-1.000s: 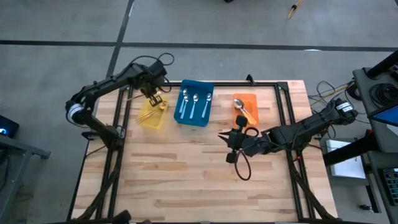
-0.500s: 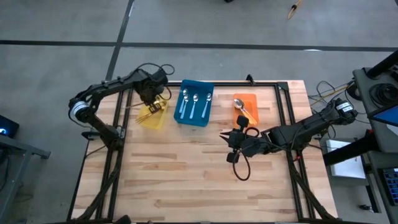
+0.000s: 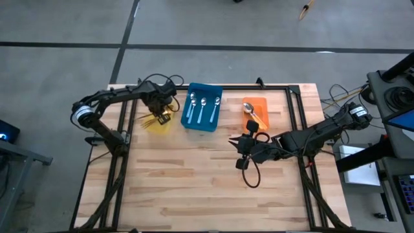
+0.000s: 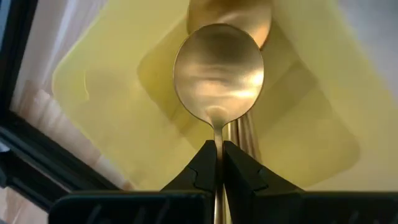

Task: Sort silverware by color (type)
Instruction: Put the gold spoon into the yellow bin

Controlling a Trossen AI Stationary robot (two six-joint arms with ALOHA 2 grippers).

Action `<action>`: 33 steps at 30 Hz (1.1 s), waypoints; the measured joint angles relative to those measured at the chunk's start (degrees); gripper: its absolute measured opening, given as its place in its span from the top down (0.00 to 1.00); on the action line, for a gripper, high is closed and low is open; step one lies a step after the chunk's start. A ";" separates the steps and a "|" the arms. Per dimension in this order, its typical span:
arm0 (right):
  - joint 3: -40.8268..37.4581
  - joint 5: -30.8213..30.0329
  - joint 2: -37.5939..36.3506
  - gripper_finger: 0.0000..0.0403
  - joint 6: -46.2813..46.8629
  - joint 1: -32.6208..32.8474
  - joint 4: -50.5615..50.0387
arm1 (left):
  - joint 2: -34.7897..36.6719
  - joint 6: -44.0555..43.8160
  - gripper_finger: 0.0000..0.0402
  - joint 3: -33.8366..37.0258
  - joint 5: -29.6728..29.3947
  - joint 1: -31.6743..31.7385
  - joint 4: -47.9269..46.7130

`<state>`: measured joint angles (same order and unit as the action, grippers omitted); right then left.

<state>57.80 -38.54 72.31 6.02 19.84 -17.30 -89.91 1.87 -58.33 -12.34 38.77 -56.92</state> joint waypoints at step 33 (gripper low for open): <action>0.00 -0.04 0.00 0.92 -0.02 0.01 -0.07 | 0.02 -6.97 0.97 1.40 1.40 -0.49 8.67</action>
<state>57.80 -38.59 72.31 6.00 19.84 -17.37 -89.89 -5.09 -56.92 -10.94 38.28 -48.25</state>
